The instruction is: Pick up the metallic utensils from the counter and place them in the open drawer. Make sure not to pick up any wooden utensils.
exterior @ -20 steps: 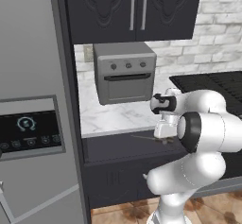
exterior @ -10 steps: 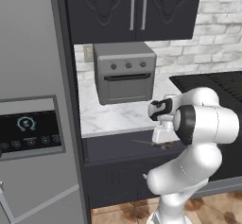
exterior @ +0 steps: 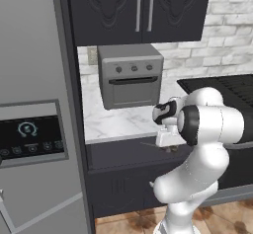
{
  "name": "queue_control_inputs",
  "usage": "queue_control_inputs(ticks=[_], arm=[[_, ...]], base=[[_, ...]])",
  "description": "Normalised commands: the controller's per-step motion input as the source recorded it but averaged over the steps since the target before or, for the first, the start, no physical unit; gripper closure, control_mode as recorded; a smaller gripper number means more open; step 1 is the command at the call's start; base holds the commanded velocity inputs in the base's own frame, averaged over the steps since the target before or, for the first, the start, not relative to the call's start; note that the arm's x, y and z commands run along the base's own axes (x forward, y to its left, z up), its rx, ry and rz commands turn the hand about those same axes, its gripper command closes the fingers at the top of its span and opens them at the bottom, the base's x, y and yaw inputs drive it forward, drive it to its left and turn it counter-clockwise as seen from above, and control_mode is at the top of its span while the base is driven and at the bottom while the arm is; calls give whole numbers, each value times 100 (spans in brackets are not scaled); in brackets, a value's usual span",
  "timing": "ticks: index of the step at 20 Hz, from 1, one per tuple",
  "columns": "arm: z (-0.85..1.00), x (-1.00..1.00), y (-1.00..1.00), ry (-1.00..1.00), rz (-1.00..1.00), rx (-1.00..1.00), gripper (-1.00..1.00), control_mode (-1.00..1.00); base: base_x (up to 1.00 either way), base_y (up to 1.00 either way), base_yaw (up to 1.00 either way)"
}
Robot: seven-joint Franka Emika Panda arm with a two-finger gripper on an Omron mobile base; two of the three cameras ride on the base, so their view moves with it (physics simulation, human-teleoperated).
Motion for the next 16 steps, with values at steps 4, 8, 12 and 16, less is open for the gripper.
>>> queue_control_inputs(ticks=[4,8,12,16], arm=[[-14,41,0,0,-9,-6,100,-100],[-17,20,0,-1,-9,-6,100,-100],[-22,1,0,-4,-8,-4,100,-100],[-28,0,0,-5,-8,-4,100,-100]], base=[[0,0,0],[0,0,0],[0,0,0],[0,0,0]])
